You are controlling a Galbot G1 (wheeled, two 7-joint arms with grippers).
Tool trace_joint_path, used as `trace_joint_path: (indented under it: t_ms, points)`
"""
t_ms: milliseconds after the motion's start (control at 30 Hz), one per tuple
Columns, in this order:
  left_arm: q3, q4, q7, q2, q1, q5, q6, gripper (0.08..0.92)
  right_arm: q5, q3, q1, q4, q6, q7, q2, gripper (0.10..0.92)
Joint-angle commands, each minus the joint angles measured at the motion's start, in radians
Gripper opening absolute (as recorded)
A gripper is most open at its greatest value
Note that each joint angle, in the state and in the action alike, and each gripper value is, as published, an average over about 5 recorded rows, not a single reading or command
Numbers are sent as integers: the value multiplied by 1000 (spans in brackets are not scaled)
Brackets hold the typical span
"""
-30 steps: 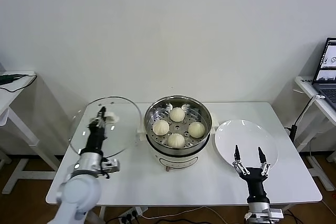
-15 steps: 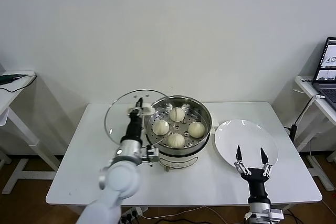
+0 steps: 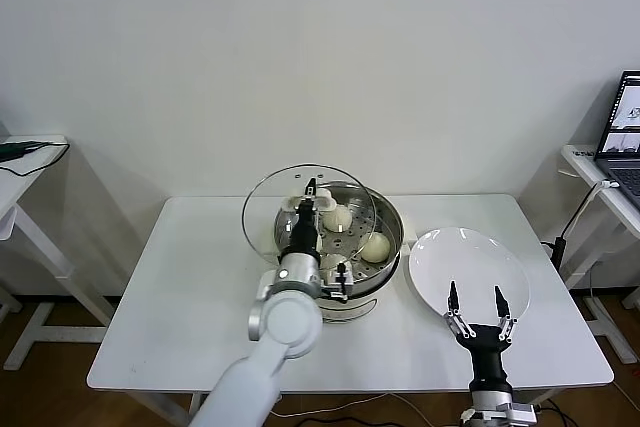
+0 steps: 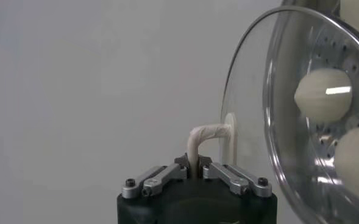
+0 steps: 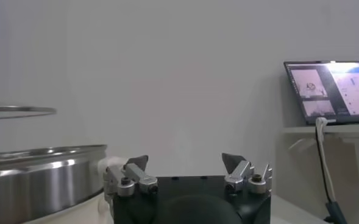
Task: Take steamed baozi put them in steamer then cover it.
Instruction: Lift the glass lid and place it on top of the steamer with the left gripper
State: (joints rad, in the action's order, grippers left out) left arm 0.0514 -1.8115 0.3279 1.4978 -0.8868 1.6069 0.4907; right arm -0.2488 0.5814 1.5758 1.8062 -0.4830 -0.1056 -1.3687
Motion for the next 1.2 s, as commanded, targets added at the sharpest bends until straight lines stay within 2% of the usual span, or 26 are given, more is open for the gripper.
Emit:
trace_joint_path:
  t_ms: [33, 333, 1200]
  points:
    - [21, 154, -10, 126, 37, 81, 11, 189, 15, 4, 4, 4, 0, -1, -6, 823]
    - [19, 176, -30, 160, 22, 79, 19, 189, 22, 1, 0, -2, 2, -2, -7, 823]
    - [32, 222, -100, 160, 27, 55, 19, 189, 39, -4, -1, -15, -2, 3, -8, 823]
